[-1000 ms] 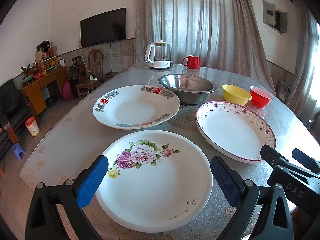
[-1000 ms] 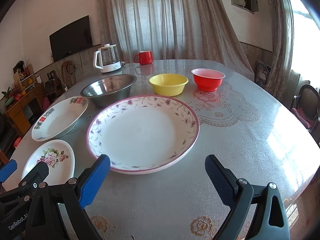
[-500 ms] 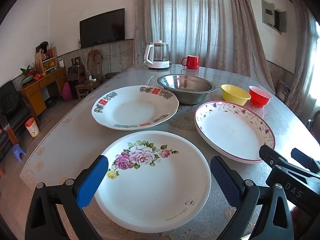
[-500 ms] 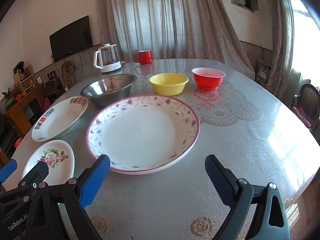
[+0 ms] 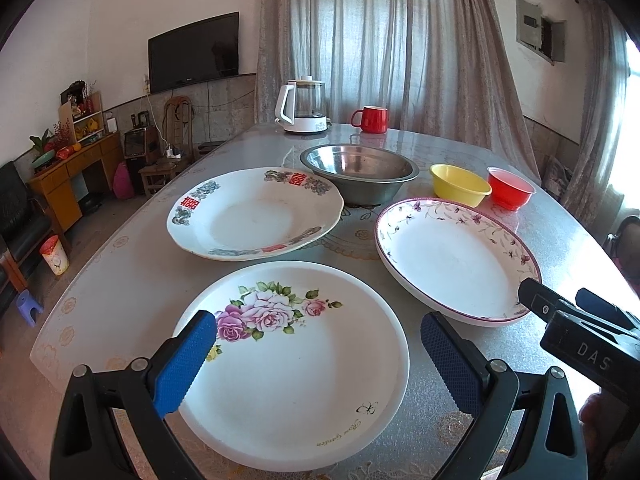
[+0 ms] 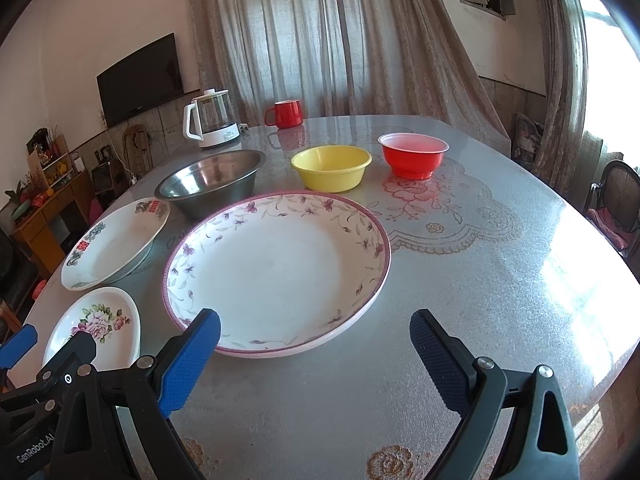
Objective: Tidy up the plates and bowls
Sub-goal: 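Move both grippers forward to the rim of the purple-floral plate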
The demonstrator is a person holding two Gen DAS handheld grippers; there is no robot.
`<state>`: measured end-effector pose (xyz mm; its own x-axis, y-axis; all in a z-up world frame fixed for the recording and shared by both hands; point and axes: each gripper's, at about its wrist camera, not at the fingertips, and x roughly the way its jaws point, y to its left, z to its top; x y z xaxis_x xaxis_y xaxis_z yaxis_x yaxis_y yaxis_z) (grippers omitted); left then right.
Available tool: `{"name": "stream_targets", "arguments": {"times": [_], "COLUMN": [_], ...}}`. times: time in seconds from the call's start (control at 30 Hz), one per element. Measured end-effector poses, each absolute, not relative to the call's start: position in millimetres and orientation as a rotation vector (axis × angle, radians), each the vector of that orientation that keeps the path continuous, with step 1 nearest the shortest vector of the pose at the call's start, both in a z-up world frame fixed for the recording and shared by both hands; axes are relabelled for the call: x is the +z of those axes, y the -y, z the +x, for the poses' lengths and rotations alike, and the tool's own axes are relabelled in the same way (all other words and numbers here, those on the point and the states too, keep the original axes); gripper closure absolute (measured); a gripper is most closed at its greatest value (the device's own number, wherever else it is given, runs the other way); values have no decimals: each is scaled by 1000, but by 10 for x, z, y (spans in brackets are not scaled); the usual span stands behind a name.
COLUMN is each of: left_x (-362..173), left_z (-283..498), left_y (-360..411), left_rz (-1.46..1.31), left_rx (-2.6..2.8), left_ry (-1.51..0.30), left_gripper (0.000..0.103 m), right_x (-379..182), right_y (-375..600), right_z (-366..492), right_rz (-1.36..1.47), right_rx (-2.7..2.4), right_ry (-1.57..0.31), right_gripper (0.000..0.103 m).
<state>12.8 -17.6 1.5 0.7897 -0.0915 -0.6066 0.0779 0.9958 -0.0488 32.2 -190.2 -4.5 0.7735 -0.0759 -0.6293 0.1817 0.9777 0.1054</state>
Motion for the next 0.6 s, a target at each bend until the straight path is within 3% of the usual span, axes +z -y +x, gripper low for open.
{"name": "stream_targets", "arguments": {"times": [0.2, 0.4, 0.6], "left_x": [78, 206, 236], "left_z": [333, 544, 779], "left_y": [172, 185, 270], "left_rz": [-83, -94, -69], "left_rx": [-237, -294, -349], "left_ry": [-737, -752, -795], "left_gripper": [0, 2, 24], "right_x": [4, 0, -139], "right_y": [2233, 2610, 2737], "right_z": [438, 608, 787], "right_rz": [242, 317, 328], "right_rx": [-113, -135, -146], "right_ry": [-693, -733, -792], "right_gripper": [7, 21, 46]}}
